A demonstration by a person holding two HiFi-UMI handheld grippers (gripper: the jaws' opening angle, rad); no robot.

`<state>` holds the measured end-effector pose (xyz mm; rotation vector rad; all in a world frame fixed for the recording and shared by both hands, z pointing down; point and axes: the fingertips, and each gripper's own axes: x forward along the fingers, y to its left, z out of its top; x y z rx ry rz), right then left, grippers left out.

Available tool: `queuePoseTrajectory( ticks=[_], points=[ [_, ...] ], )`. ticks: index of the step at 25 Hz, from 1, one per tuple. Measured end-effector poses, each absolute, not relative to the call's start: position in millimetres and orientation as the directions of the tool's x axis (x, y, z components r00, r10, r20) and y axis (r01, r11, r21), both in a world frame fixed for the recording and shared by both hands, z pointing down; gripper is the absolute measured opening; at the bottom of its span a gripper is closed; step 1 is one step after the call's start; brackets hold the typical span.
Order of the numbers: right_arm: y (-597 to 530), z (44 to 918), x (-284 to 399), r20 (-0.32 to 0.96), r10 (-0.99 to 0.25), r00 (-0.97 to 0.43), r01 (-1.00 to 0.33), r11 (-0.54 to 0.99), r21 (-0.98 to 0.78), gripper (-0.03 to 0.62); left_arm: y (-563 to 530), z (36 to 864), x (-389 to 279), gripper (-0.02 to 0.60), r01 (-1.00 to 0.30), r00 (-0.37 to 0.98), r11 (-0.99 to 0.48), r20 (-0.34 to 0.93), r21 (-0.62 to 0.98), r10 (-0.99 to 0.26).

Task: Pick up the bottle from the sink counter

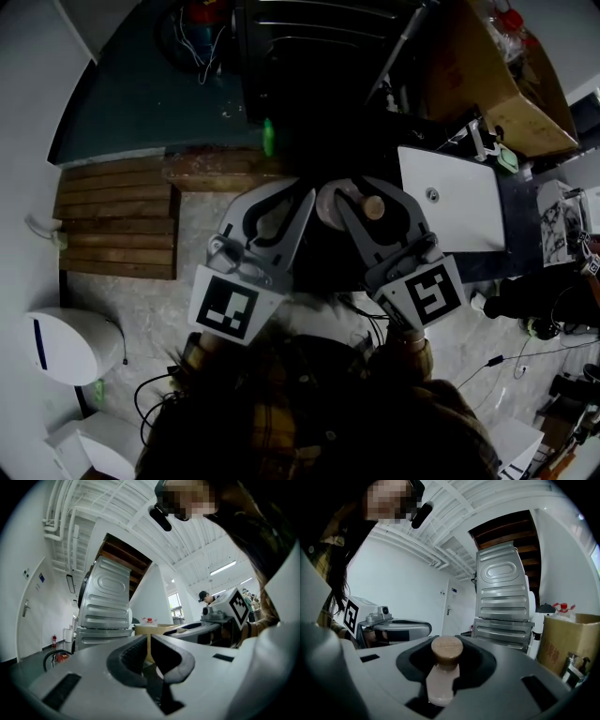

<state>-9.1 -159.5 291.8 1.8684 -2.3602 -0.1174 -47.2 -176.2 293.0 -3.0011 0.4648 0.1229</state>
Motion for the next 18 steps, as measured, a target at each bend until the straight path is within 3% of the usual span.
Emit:
queuePoseTrajectory(
  ticks=[18],
  points=[
    [-157,293,2,0.071,-0.972,-0.222,-0.961,0.231,0.152,0.114,-176,296,-37,0.035,-0.305,0.950,-0.950,-0.094,-0.071,-0.298]
  ],
)
